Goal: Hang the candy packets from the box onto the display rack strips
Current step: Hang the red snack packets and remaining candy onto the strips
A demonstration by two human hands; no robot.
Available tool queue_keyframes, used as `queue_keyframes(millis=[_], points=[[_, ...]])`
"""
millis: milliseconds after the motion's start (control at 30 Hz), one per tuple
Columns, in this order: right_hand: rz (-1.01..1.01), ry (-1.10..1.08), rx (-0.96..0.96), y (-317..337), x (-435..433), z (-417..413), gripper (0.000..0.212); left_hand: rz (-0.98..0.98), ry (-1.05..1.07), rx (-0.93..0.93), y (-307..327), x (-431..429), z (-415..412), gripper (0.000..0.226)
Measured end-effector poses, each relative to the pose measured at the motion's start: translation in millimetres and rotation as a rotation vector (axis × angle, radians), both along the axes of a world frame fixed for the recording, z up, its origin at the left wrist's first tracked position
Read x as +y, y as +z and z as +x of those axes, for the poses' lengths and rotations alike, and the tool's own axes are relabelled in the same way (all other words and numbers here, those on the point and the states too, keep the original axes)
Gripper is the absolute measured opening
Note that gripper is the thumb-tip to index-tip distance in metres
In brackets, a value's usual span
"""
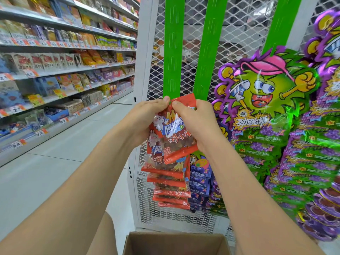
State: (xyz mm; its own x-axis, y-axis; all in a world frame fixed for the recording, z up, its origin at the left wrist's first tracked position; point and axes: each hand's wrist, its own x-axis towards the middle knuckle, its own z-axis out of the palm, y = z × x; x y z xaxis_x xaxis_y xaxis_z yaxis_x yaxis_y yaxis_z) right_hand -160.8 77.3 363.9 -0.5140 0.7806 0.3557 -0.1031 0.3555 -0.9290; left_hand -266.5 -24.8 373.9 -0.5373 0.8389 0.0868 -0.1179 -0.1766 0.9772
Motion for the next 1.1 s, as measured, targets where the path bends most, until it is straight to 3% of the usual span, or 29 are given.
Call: queue_keyframes(millis=[167, 467, 633, 733, 867, 933, 1000, 1100], points=[[0.139, -0.068, -0.019, -8, 0, 7, 0.026, -0.04, 0.022, 0.029, 1, -3, 2, 0.033], [0.138, -0.068, -0.058, -14, -1, 8, 0.018, -0.072, 0.102, 0.284, -5, -8, 3, 0.03], [0.224, -0.206, -0.166, -26, 0, 12, 0.033, -0.013, 0.415, 0.544, -22, -8, 4, 0.01], [0.333, -0.324, -0.189, -37, 1, 12, 0.035, 0.022, 0.548, 0.769, -45, -5, 0, 0.025], [0.497, -0.402, 0.02, -59, -20, 25, 0.038, -0.008, 0.716, 1.074, -90, -4, 12, 0.061], [0.624, -0.348, 0.079, -88, -33, 38, 0.022, -0.024, 0.853, 1.161, -118, -11, 22, 0.051], [0.642, -0.251, -0.006, -130, -38, 52, 0.014, -0.015, 0.848, 1.175, -157, -21, 33, 0.027], [0.384, -0.093, -0.393, -219, -30, 66, 0.01, -0.261, 0.608, 1.082, -229, -35, 49, 0.007]])
